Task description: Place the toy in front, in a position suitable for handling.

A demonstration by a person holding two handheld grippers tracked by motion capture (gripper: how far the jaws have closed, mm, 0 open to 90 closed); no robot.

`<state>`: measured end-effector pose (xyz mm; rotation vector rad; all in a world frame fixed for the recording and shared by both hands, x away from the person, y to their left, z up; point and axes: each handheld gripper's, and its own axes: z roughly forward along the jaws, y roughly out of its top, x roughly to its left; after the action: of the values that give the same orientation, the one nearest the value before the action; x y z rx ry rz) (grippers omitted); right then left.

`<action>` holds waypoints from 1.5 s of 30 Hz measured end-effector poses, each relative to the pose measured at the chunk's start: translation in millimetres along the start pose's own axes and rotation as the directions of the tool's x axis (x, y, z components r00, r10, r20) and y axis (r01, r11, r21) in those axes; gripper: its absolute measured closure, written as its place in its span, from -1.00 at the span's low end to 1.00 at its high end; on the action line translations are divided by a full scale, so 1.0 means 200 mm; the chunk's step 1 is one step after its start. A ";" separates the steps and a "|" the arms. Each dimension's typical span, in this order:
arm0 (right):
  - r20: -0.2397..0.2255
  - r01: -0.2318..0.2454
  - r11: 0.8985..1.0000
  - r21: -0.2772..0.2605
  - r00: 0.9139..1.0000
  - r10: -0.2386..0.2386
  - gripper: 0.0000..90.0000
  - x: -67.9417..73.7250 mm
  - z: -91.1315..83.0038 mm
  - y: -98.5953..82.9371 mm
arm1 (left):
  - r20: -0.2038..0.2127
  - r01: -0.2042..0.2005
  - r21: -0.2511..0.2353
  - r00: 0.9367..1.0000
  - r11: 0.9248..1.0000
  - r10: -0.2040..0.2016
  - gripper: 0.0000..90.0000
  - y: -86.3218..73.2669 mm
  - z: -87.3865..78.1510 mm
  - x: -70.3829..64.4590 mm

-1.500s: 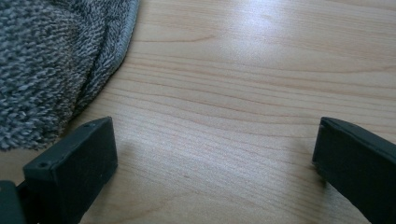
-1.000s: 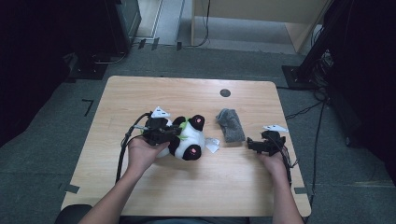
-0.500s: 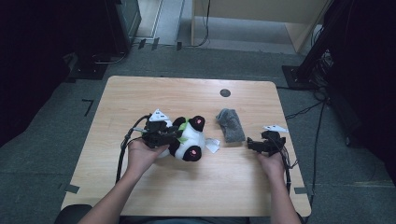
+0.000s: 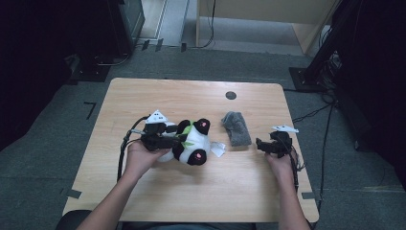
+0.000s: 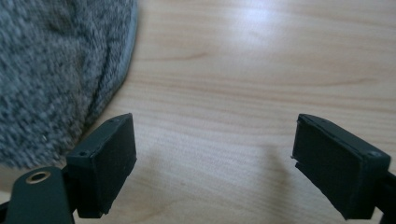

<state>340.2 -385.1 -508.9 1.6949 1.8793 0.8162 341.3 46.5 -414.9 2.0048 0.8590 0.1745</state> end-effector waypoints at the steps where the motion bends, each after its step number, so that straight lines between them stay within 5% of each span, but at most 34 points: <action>1: -0.004 -0.005 1.000 -0.007 1.000 0.005 -0.66 0.00 -0.01 0.01 | -0.006 -0.006 0.004 1.000 1.000 0.006 -0.15 0.00 -0.01 0.01; 13: -0.102 0.032 0.998 -0.062 0.994 -0.038 -0.46 0.09 -0.08 0.15 | 0.001 -0.004 -0.025 1.000 1.000 0.004 -0.20 -0.02 -0.14 0.10; 23: -0.170 0.062 0.992 -0.108 0.982 -0.080 -0.33 0.21 -0.09 0.26 | -0.025 0.023 -0.031 0.999 0.999 -0.024 -0.27 -0.12 -0.25 0.19; 27: -0.193 0.089 0.992 -0.095 0.975 -0.106 -0.32 0.26 -0.07 0.31 | -0.055 0.033 -0.018 0.998 0.999 -0.034 -0.33 -0.18 -0.26 0.21; 33: -0.210 0.118 0.991 -0.069 0.969 -0.130 -0.32 0.30 -0.04 0.34 | -0.047 0.007 -0.030 0.999 1.000 -0.009 -0.43 -0.25 -0.29 0.20; 40: -0.238 0.122 0.992 -0.040 0.963 -0.128 -0.32 0.32 0.02 0.35 | 0.001 0.053 -0.059 0.999 0.997 -0.053 -0.72 -0.31 -0.29 0.25; 42: -0.242 0.130 0.991 -0.041 0.961 -0.136 -0.33 0.33 0.03 0.35 | -0.004 0.067 -0.060 0.998 0.996 -0.067 -0.72 -0.33 -0.29 0.27; 45: -0.251 0.141 0.989 -0.040 0.957 -0.147 -0.35 0.35 0.03 0.34 | -0.060 0.025 -0.028 0.998 0.999 -0.027 -0.72 -0.37 -0.28 0.27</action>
<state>384.1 -312.1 -462.4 1.4763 2.1253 1.0301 319.9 144.3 -452.5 1.9710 0.9160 0.2322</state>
